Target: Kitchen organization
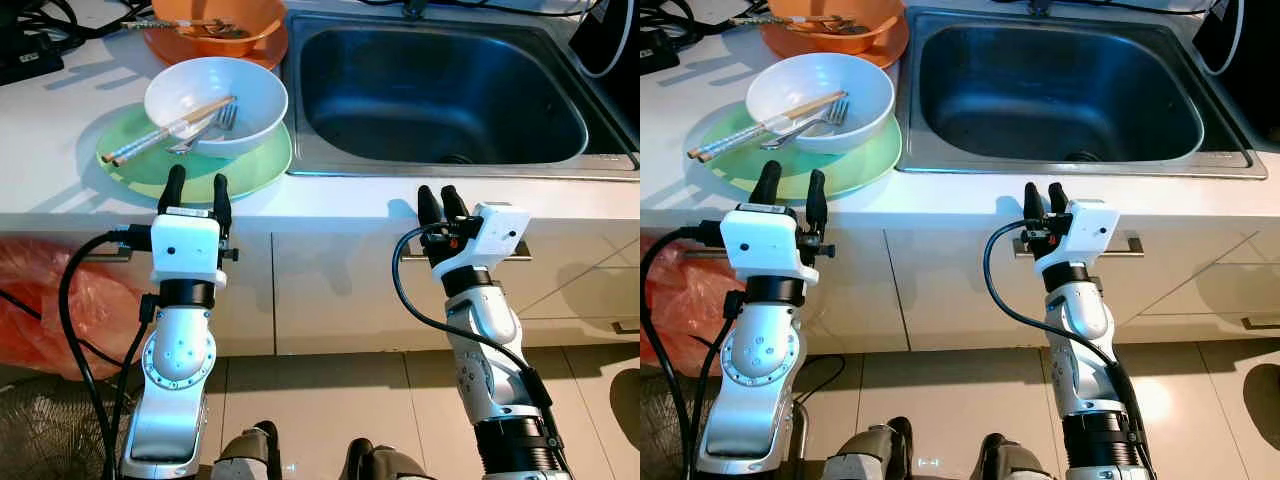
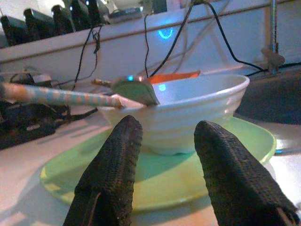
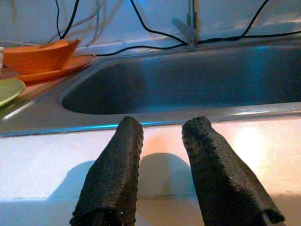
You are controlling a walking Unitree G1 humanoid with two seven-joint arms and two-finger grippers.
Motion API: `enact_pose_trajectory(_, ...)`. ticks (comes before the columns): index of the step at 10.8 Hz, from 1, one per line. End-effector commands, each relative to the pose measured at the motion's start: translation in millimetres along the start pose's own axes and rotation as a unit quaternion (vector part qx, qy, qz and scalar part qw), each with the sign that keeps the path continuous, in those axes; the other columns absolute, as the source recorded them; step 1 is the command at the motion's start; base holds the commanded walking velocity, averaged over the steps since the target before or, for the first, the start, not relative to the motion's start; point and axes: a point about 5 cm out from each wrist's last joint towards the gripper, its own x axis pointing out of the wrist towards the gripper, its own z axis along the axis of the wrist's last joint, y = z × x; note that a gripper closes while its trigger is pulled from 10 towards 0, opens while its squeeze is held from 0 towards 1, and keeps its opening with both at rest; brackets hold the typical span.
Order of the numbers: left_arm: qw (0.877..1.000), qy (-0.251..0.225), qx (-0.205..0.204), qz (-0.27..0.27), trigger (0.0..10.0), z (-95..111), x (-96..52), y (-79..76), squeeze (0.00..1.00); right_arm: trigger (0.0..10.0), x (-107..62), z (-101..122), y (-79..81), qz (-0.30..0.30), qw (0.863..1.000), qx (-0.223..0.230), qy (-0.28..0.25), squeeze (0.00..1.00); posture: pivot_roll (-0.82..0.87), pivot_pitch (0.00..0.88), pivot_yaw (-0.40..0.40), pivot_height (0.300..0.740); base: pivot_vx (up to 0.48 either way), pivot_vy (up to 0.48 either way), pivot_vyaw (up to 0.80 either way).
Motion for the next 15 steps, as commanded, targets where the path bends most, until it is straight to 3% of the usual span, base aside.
enact_pose_trajectory(1,1.000,-0.018,0.002,-0.005,10.0,7.0,1.3,-0.8,0.00,10.0,-1.6,-2.0,-3.0,-0.006,1.000,0.006,0.002,0.00,0.17,0.199,-0.079,0.740,0.000,0.000,0.00)
enact_pose_trajectory(7,0.999,-0.042,0.011,0.003,10.0,15.6,7.9,0.0,0.00,10.0,-1.2,-3.2,-2.5,-0.003,1.000,0.007,0.002,0.00,0.17,0.183,-0.078,0.740,0.000,0.000,0.00)
enact_pose_trajectory(15,0.999,-0.020,0.027,0.008,10.0,7.0,9.8,-0.6,0.00,10.0,1.1,-3.0,-2.4,0.001,1.000,0.006,0.002,0.00,0.17,0.183,-0.086,0.740,0.000,0.000,0.00)
